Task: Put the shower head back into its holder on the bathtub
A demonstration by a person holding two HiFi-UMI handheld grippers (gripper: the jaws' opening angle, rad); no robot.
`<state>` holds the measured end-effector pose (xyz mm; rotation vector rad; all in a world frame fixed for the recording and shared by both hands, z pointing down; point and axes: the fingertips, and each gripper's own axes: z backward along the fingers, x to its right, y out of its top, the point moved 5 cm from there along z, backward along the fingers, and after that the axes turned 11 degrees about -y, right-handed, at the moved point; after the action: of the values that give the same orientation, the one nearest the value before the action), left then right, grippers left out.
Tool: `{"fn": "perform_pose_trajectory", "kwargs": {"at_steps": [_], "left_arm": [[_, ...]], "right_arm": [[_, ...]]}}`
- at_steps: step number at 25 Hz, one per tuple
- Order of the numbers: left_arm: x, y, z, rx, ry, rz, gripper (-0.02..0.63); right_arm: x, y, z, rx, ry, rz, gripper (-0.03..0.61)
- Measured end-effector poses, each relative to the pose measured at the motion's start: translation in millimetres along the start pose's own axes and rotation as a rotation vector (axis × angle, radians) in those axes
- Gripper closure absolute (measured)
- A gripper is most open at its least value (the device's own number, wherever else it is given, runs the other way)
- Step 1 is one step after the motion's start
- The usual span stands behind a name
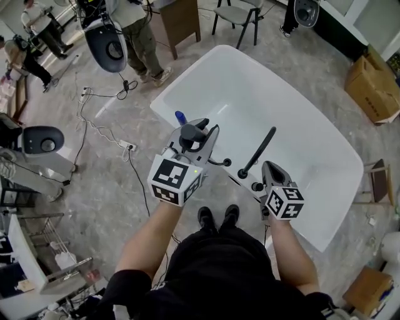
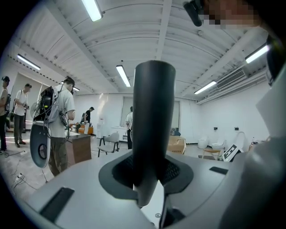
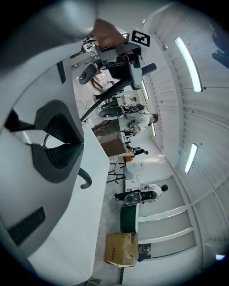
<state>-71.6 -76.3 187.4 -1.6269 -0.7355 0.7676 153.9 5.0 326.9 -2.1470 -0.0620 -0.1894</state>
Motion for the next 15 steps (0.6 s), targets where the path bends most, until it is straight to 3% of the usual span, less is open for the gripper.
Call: {"fn": "perform_pose_trajectory", "kwargs": {"at_steps": [10, 15], "left_arm": [[31, 51, -18, 0.087, -0.049, -0.028, 0.506], [38, 47, -26, 0.059, -0.071, -0.049, 0.506]], "right_arm": [[32, 61, 15, 0.114, 0.002, -0.017, 0.565], [32, 75, 19, 0.153, 0.006, -0.007, 0.565]]}}
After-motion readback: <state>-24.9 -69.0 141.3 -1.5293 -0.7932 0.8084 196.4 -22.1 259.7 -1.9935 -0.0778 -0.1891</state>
